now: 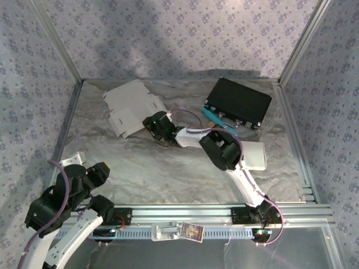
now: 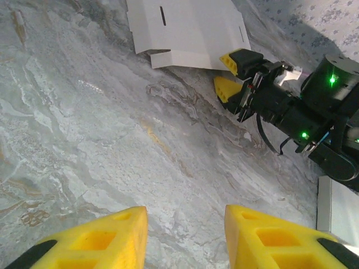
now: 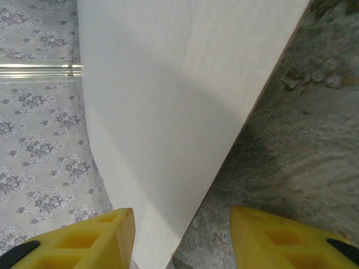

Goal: Fold the paper box

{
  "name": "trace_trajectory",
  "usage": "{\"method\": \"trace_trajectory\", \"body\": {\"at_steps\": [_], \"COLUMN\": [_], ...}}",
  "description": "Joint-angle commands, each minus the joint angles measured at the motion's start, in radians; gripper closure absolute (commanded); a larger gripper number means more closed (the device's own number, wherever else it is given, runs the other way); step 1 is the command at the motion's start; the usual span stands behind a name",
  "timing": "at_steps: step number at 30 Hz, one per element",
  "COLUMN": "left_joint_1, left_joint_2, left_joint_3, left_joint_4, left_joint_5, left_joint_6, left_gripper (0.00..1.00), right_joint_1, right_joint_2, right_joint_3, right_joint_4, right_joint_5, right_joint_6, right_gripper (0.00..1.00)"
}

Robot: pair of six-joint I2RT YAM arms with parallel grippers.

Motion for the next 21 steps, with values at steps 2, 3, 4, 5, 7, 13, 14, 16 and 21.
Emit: {"method": "trace_trajectory", "body": {"at_steps": [2, 3, 4, 5, 7, 13, 14, 16, 21], "left_joint_1": [0.006, 0.007, 0.006, 0.007, 0.007, 0.006, 0.006, 0.005, 0.005], "left_joint_2": [-0.007, -0.007, -0.006, -0.006, -0.005, 0.0, -0.001, 0.003, 0.02], "left_joint_3": [0.027, 0.029, 0.029, 0.031, 0.033, 0.037, 0.035, 0.036, 0.035], "left_joint_4": [-0.029, -0.031, -0.031, -0.029, -0.031, -0.031, -0.028, -0.025, -0.006], "left_joint_5": [0.019, 0.022, 0.025, 0.025, 0.031, 0.038, 0.039, 0.042, 0.049], "left_joint_6": [0.025, 0.027, 0.03, 0.031, 0.035, 0.043, 0.045, 0.047, 0.061], "left_gripper": [0.6, 0.6, 0.6, 0.6, 0.6, 0.6, 0.6, 0.6, 0.6], "right_joint_1": [0.019, 0.022, 0.025, 0.025, 0.026, 0.027, 0.025, 0.025, 0.023], "right_joint_2": [0.051, 0.055, 0.06, 0.065, 0.073, 0.062, 0.056, 0.035, -0.062], "right_joint_3": [0.051, 0.05, 0.046, 0.041, 0.033, 0.024, 0.021, 0.017, 0.003], "right_joint_4": [0.041, 0.049, 0.066, 0.084, 0.118, 0.136, 0.143, 0.141, 0.095], "right_joint_5": [0.018, 0.027, 0.037, 0.043, 0.057, 0.09, 0.094, 0.099, 0.104], "right_joint_6": [0.045, 0.048, 0.052, 0.057, 0.07, 0.061, 0.061, 0.057, 0.02], "right_gripper": [0.53, 0.54, 0.56, 0.58, 0.63, 0.83, 0.87, 0.92, 1.0]}}
